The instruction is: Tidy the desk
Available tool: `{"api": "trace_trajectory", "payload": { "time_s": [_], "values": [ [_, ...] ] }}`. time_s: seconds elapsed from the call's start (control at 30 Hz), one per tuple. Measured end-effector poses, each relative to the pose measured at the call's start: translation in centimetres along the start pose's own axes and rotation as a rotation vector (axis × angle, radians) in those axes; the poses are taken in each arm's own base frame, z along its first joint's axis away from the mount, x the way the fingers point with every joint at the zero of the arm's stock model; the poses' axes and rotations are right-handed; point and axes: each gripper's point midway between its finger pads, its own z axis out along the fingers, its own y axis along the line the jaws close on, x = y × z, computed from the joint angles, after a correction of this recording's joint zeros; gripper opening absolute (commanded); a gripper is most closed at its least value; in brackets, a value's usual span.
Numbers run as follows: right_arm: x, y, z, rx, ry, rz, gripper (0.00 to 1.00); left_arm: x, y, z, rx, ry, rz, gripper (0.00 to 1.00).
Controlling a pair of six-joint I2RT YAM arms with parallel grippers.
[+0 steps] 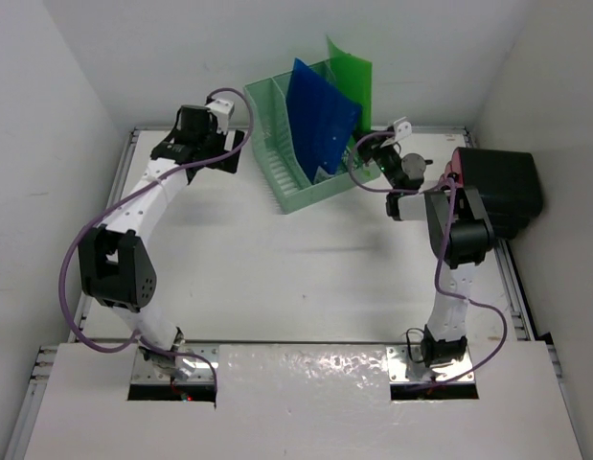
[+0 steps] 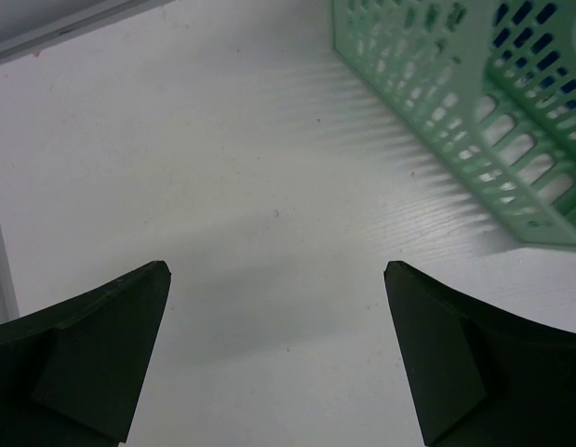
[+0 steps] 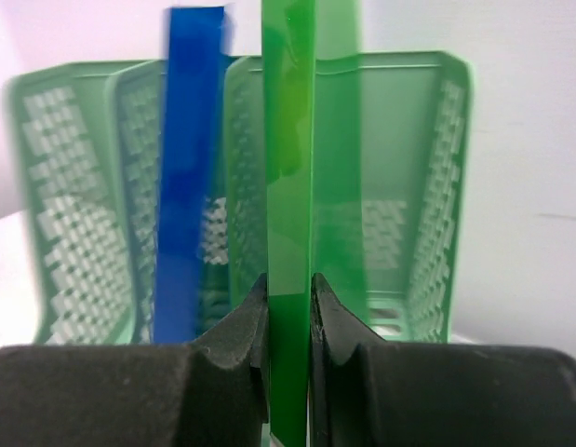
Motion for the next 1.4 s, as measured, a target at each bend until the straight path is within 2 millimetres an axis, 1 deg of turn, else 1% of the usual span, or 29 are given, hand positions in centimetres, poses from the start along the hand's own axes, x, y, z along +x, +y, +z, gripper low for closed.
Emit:
{"api": "trace_trajectory", "payload": {
  "time_s": [0.07,0.13,0.3,0.43,0.5,0.57,0.7,0.8,0.87,0.93,1.03,1.13,1.3,1.4],
  "values": [
    [-0.2,2.2,-0.1,-0.022,0.008,0.021,0.0,0.2,0.3,0.1,-0.001,0.006,-0.006,1.0],
    [0.0,3.8,-0.5,-0.042,0.023,0.055,0.0,0.3,0.5,0.1,-0.001,0.007,-0.01,1.0],
    [0.0,6.1,-1.1,-0.068,0.041,0.113,0.0,0.2,0.8,0.0,0.001,0.005,-0.016,1.0],
    [-0.2,6.0,-1.5,-0.038,0.054,0.115,0.0,-0.3,1.4,0.4,-0.009,-0.004,-0.026,0.99],
    [-0.2,5.9,-1.4,-0.025,0.064,0.114,0.0,-0.7,1.7,1.1,-0.014,-0.008,-0.032,0.99],
    [-0.3,6.0,-1.4,-0.021,0.064,0.106,0.0,-0.5,1.8,2.2,-0.016,-0.001,-0.037,0.99],
    [-0.9,6.1,-1.2,0.007,0.077,0.045,0.0,1.0,1.3,4.9,-0.002,0.05,-0.045,0.99],
    [-2.4,6.9,-0.9,0.017,0.057,-0.015,0.0,2.5,0.7,6.8,0.012,0.094,-0.049,0.99],
    [-3.1,6.9,-0.7,0.03,0.039,-0.044,0.0,3.4,0.4,7.4,0.02,0.12,-0.05,0.99],
    [-3.4,6.8,-0.6,0.046,0.028,-0.068,0.0,3.8,0.0,7.7,0.029,0.132,-0.047,0.99],
    [-3.0,6.4,-0.5,0.067,0.033,-0.086,0.0,3.9,-0.2,7.8,0.033,0.135,-0.046,0.99],
    [-1.9,5.9,0.0,0.075,0.04,-0.098,0.0,3.8,-0.5,7.8,0.04,0.131,-0.043,0.99],
    [0.0,6.2,0.2,0.043,0.052,-0.116,0.0,3.8,-0.8,7.8,0.046,0.132,-0.039,0.99],
    [0.2,6.4,0.3,0.033,0.055,-0.124,0.0,3.8,-0.9,7.8,0.055,0.134,-0.039,0.99]
  ]
}}
